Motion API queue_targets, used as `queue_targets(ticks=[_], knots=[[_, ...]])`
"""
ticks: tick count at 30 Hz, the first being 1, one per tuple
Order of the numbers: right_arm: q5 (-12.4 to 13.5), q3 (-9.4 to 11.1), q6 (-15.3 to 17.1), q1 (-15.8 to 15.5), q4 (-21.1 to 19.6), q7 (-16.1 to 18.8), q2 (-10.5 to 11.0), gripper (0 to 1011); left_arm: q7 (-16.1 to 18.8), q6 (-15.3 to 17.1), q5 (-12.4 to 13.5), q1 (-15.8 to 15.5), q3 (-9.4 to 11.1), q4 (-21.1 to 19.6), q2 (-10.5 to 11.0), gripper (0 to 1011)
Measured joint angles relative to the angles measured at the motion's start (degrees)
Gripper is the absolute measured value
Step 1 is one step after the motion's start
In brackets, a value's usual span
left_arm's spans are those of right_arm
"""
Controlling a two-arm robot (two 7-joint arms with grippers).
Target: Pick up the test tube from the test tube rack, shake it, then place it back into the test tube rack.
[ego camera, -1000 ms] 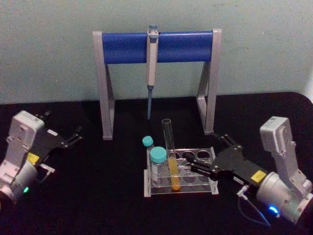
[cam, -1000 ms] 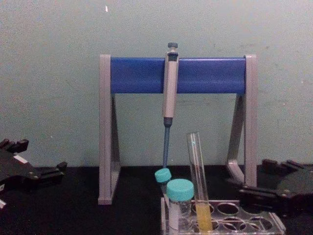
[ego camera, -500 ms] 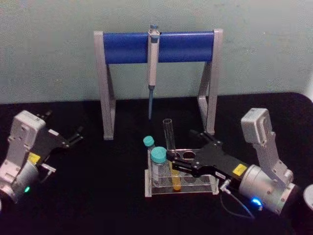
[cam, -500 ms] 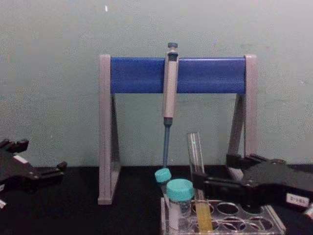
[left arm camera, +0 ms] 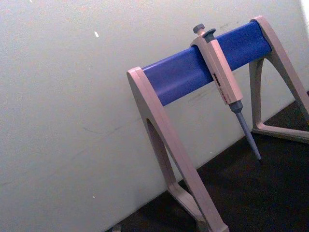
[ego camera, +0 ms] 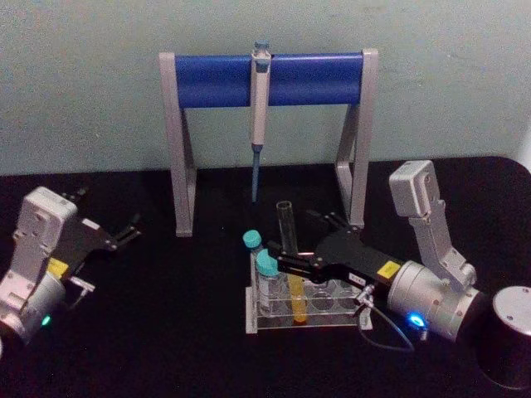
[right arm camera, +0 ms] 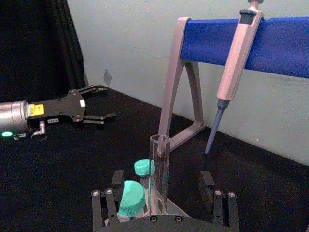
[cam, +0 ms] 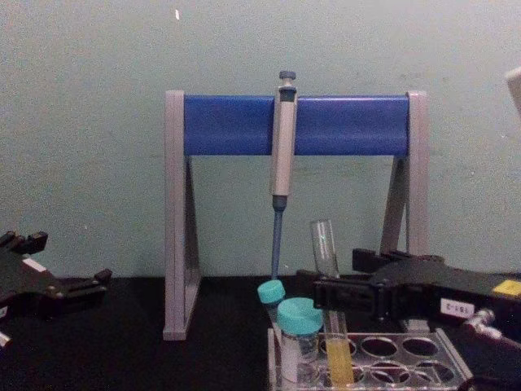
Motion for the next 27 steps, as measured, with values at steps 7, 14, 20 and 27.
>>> queue_targets(ticks=[7,14,20,27], knots=[[0.01,-0.75,1.5,1.86,1.13,0.32,-0.32,1000,0.0,0.0,0.0,0.0,0.0,0.0,0.0,1001],[-0.63,-1.48,2.28,2.84,1.54,0.5,-0.24,1000,0.0,0.0,0.0,0.0,0.0,0.0,0.0,1001],[-1.14,-2.04,2.61,3.27,1.83,0.65,-0.17,1000,0.0,0.0,0.0,0.0,0.0,0.0,0.0,1001],[-1.94,-2.51,2.61,3.38,1.98,0.74,-0.03,1000,0.0,0.0,0.0,0.0,0.0,0.0,0.0,1001]])
